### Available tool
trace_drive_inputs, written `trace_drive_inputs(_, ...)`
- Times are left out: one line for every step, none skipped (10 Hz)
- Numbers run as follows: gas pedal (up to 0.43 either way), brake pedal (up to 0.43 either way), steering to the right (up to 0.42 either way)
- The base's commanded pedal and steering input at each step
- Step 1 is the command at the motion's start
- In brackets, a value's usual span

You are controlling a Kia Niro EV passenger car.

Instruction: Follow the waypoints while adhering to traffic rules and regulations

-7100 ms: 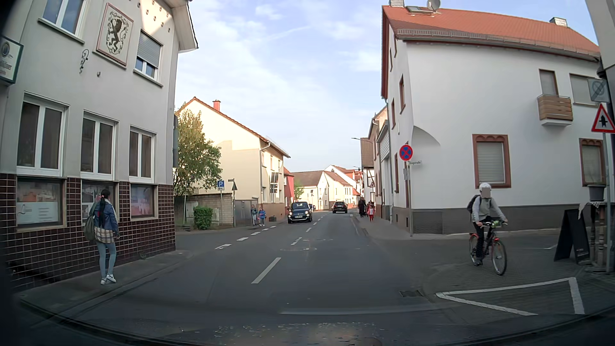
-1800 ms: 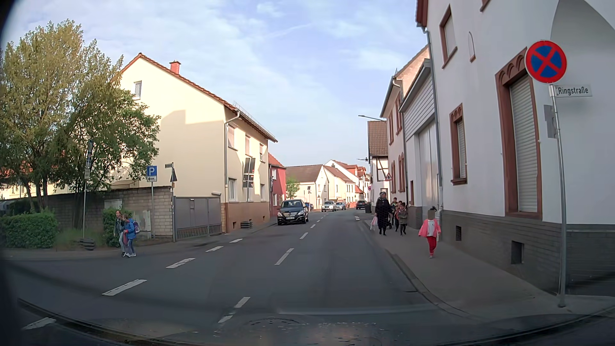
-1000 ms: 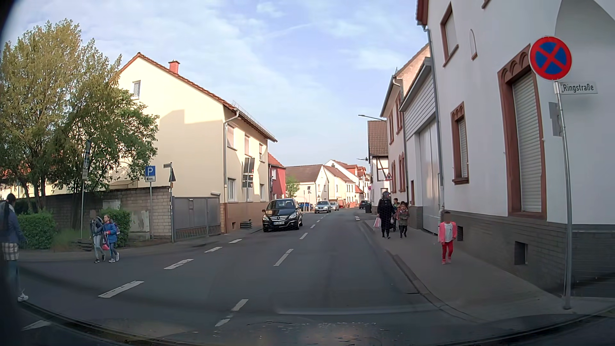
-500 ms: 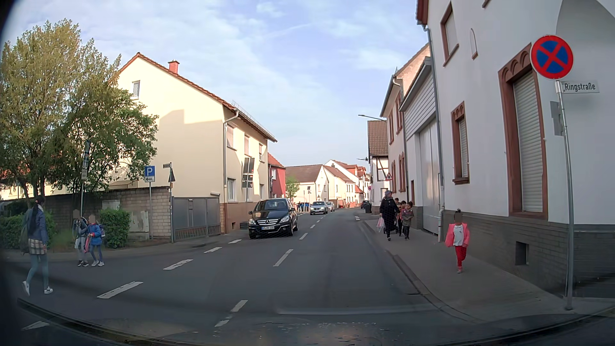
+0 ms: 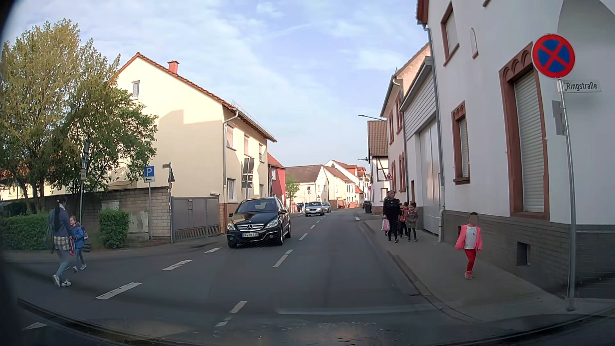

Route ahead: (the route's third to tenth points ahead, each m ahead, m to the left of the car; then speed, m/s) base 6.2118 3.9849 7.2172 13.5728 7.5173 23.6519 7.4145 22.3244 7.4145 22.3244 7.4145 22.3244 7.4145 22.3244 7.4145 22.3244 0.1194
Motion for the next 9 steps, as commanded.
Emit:
trace_drive_inputs(0.0, 0.073, -0.005)
trace_drive_inputs(0.0, 0.091, -0.005)
trace_drive_inputs(0.0, 0.104, -0.005)
trace_drive_inputs(0.0, 0.104, -0.005)
trace_drive_inputs(0.0, 0.104, -0.005)
trace_drive_inputs(0.0, 0.104, -0.005)
trace_drive_inputs(0.0, 0.11, -0.005)
trace_drive_inputs(0.0, 0.11, -0.005)
trace_drive_inputs(0.0, 0.11, -0.005)
